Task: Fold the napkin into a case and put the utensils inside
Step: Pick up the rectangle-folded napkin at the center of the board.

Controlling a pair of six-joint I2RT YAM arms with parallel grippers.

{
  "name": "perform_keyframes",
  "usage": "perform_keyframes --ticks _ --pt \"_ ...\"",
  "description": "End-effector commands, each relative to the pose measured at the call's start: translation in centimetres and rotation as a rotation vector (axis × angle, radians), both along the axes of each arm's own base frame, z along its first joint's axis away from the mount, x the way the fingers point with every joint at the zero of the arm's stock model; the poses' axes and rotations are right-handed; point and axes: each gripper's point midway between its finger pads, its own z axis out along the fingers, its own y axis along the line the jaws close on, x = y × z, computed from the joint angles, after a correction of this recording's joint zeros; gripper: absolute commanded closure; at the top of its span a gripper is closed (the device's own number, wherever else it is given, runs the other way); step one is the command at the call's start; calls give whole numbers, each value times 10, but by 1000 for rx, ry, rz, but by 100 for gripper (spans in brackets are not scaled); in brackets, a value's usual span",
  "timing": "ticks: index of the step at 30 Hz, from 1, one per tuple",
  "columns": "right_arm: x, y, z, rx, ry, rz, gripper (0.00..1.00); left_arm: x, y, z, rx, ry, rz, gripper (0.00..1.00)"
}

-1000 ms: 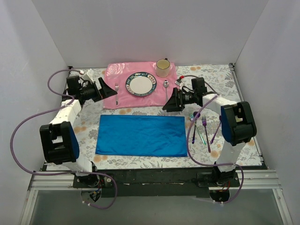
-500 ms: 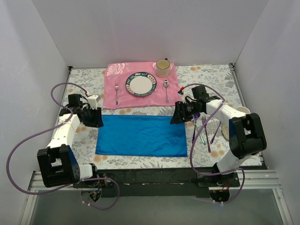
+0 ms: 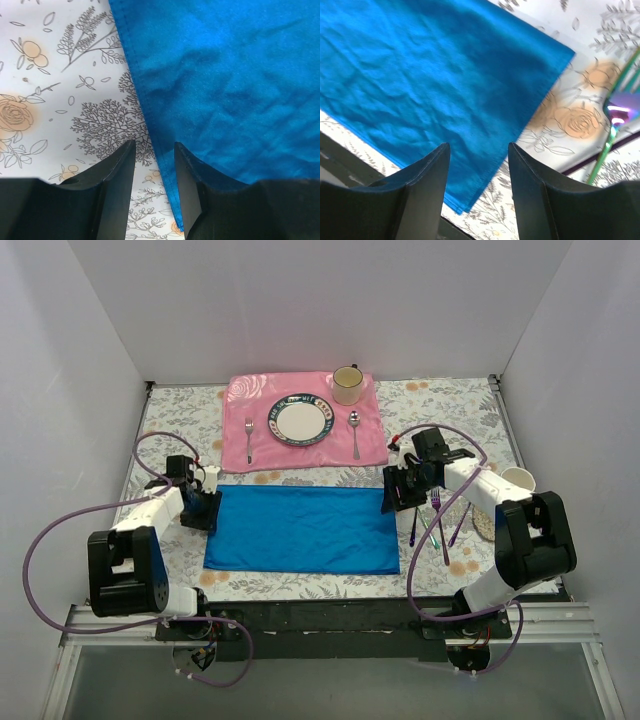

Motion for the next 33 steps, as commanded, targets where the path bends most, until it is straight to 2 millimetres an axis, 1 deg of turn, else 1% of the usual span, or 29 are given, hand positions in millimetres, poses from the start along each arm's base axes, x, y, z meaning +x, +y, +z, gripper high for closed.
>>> perform_keyframes --ticks 1,3,6,11,15,16,18,19,20,21,22,28,29,30,32,33 --pt "-6 -16 -10 -93 13 -4 43 12 11 -4 79 -51 22 64" --pt "-5 -20 -13 -116 17 -13 45 14 8 -5 75 -57 13 64" --pt "-6 -22 -19 -136 35 -19 45 16 3 -6 71 -59 1 64" --pt "-9 -20 -25 -148 52 -13 45 21 -2 -2 67 -85 -8 65" --pt "-15 -18 -35 -159 72 1 47 19 -6 -4 60 -82 -12 67" --pt "-17 -18 -38 -160 78 3 49 16 -7 -6 59 -76 -16 69" --pt "-18 -18 -41 -166 88 6 50 14 -8 -7 57 -72 -14 71" --pt "-18 -18 -42 -168 90 5 51 13 -7 -8 57 -71 -12 74" --pt "-19 -18 -43 -170 95 8 52 12 -15 -9 56 -67 -43 76" --pt "-19 -19 -45 -169 101 8 53 11 -17 -10 53 -65 -46 77" --pt "-20 -18 -46 -171 106 9 54 11 -18 -9 53 -67 -50 81" --pt "-24 -18 -52 -169 132 14 57 12 -22 -9 47 -63 -65 91" --pt "-25 -18 -52 -170 133 16 58 13 -22 -8 47 -66 -68 97" --pt "-25 -18 -52 -169 135 16 58 17 -23 -5 45 -78 -70 100" --pt "-26 -18 -53 -170 144 20 60 20 -27 2 26 -87 -74 100" --pt "-28 -18 -54 -168 151 23 62 28 -30 12 17 -111 -76 100"
